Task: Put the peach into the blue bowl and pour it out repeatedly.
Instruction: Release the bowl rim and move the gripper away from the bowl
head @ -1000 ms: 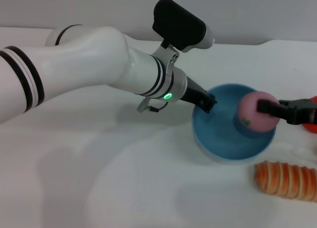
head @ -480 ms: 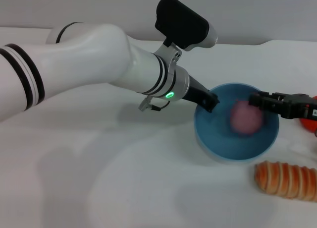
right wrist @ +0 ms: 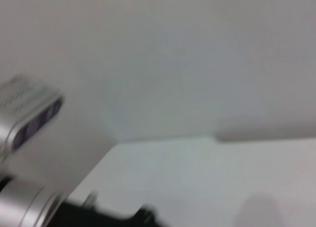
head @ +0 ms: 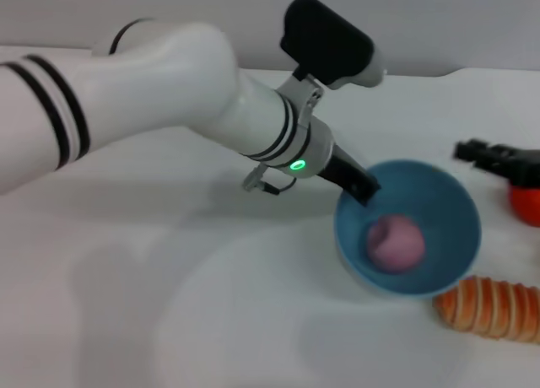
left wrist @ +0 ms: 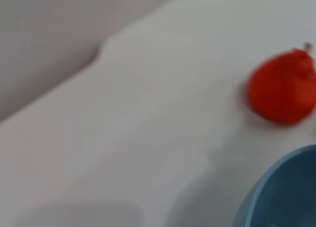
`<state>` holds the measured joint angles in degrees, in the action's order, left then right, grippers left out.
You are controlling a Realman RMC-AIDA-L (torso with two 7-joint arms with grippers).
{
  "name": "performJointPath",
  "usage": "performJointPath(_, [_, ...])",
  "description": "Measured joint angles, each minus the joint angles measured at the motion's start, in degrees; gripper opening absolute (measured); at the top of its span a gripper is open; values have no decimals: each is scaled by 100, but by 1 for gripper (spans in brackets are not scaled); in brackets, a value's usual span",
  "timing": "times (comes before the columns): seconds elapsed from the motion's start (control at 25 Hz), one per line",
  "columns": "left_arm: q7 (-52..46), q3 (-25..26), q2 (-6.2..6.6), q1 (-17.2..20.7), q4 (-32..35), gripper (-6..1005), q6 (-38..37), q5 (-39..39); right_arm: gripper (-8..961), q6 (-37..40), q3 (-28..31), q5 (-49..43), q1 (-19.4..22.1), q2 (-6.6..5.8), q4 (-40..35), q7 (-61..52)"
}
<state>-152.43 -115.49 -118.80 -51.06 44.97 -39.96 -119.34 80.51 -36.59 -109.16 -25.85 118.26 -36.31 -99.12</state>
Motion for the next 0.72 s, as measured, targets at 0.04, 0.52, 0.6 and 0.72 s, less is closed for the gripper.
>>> performJointPath(0.04, [-85, -8, -1, -97, -19, -1, -179, -10, 403, 5, 77, 155, 107, -10, -50, 9])
performJointPath(0.52, [-274, -804, -29, -387, -29, -2, 571, 292, 410, 242, 444, 1084, 957, 6, 29, 235])
performJointPath(0.6, [-271, -975, -29, -381, -91, -1, 777, 297, 411, 267, 443, 1085, 963, 10, 129, 235])
performJointPath(0.72, [-273, -1052, -28, -339, -214, -1, 934, 305, 413, 276, 443, 1087, 967, 11, 195, 236])
